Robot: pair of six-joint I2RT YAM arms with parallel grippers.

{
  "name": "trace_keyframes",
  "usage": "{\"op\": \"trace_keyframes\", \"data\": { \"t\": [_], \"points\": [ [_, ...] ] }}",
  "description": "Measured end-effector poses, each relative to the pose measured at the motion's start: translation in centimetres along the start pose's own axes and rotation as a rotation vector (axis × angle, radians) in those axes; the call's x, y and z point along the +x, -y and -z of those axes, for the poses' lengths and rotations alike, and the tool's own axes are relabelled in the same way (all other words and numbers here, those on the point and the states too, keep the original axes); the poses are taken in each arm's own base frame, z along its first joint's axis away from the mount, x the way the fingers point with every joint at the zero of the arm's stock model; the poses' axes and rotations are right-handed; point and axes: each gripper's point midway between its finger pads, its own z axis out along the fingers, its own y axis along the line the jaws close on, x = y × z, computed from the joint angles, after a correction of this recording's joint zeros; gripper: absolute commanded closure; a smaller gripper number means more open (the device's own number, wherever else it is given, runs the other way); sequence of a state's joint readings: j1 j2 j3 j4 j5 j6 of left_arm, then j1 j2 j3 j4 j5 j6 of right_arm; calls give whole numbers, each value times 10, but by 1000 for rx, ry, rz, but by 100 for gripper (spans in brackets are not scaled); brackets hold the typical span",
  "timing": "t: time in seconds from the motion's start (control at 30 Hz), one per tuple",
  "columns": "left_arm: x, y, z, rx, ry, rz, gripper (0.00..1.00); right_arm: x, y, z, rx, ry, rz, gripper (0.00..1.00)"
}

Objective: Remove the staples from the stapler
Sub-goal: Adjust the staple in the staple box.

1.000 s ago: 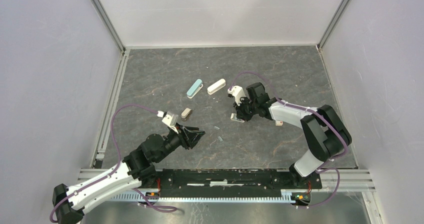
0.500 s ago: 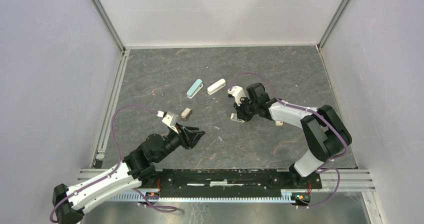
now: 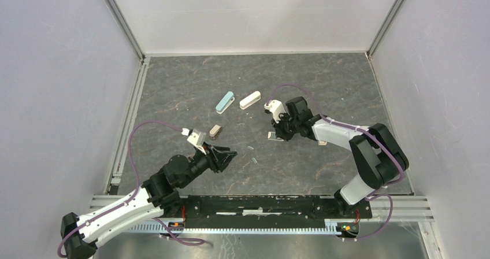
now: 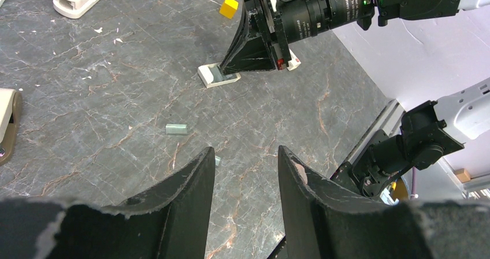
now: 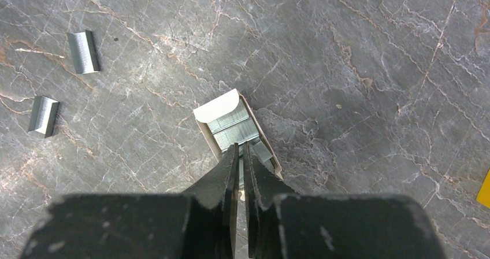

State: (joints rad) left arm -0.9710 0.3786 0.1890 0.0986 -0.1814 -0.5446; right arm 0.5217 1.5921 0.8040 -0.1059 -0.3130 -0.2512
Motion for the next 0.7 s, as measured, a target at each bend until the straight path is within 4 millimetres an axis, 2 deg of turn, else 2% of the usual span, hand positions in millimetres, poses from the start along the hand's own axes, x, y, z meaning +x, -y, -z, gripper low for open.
{"op": "trace_keyframes", "data": {
  "t": [0.7],
  "points": [
    [0, 0, 0, 0, 0, 0, 49, -9, 5, 2, 10, 19, -3, 89]
  ]
}}
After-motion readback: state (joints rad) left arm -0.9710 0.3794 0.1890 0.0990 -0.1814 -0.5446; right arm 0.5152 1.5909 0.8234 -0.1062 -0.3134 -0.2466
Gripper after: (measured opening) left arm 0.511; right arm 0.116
